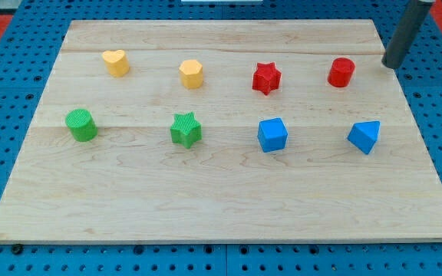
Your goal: Move the red circle and the red star towards the center of the board
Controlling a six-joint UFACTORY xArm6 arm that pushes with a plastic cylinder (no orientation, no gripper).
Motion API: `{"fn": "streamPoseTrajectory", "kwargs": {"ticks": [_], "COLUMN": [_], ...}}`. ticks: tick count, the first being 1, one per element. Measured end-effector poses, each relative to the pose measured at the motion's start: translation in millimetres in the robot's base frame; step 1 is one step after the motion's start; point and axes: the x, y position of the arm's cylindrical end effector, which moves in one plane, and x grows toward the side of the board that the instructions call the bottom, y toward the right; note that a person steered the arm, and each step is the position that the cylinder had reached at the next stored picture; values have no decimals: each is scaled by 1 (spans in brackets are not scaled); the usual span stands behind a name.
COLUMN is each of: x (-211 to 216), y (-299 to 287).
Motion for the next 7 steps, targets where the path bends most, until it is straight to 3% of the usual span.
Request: {"fn": "streamPoseTrajectory", "kwargs": {"ticks": [3, 7], "x": [21, 21], "y": [-99, -149]}}
